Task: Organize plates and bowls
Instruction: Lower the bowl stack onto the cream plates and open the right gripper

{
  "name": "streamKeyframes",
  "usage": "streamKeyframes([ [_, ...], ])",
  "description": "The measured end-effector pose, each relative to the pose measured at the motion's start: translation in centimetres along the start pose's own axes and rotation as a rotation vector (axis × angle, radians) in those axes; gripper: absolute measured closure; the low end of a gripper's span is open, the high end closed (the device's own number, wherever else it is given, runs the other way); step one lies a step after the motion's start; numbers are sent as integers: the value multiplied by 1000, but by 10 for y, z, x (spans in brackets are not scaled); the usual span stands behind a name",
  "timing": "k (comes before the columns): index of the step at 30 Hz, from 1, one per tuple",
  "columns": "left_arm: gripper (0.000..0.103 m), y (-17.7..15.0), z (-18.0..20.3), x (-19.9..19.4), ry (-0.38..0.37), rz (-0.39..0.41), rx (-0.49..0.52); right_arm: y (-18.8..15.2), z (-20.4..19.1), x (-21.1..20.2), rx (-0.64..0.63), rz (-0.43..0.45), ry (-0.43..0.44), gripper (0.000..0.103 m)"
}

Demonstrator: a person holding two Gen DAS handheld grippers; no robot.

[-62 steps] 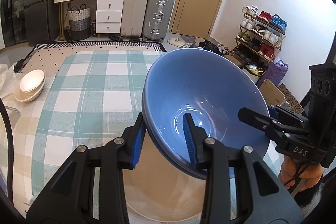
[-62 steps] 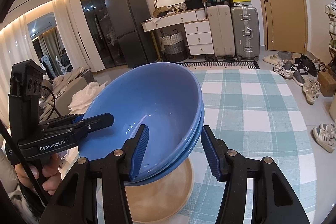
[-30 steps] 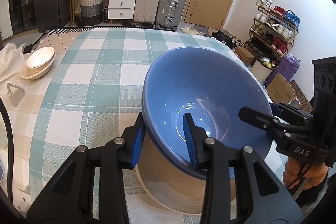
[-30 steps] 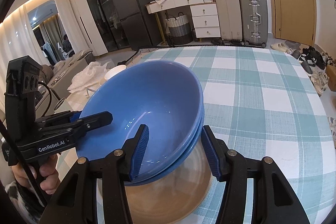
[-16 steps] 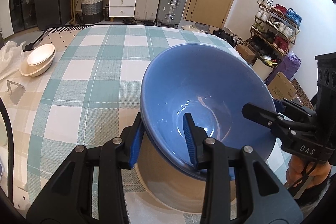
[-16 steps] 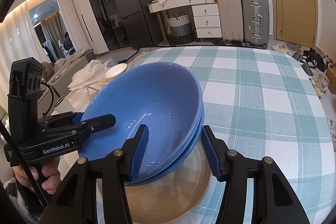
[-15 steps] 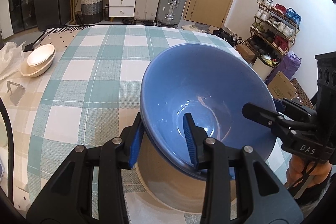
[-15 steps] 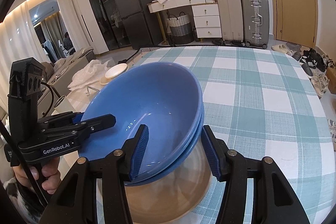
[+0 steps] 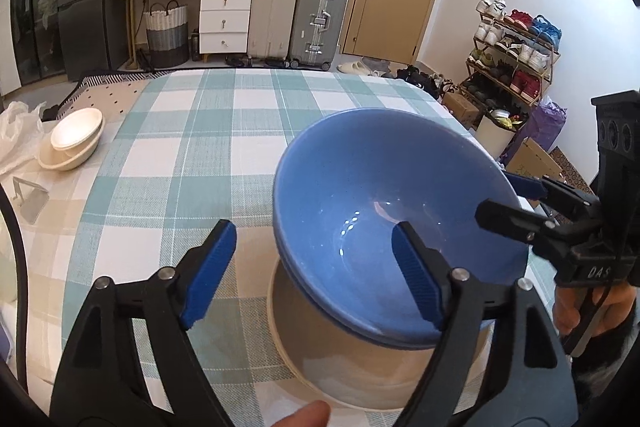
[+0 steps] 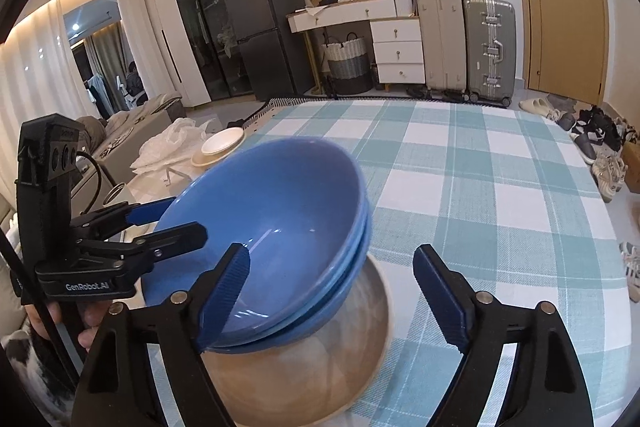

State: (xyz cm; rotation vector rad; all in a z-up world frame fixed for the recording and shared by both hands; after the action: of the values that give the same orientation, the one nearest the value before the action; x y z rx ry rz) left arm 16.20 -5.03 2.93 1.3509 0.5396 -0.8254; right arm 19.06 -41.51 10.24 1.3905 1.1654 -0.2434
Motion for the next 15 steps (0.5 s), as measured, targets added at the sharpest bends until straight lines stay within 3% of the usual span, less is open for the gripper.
streamKeyframes([
  [3, 2, 0, -8, -5, 32, 40, 25, 1, 4, -3, -5, 23, 20, 5],
  [10, 2, -9, -22, -24, 72, 121, 65, -1, 3, -20, -93, 108, 11, 1],
  [15, 2, -19, -35, -37, 61, 157, 36, -10, 3, -25, -125, 130, -13, 1],
])
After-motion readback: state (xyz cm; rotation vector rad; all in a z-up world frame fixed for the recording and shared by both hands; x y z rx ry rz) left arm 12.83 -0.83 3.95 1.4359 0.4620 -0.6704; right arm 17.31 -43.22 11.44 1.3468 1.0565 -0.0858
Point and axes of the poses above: each gripper's, at about its wrist camera, not at the fingertips, and x roughly the way its jaws point, z to its right, y to its top, the point moved 6 cm from there along x, roughly the way its jaws point, and after that the axes turned 9 degrees about -z, right-handed, at the moved point
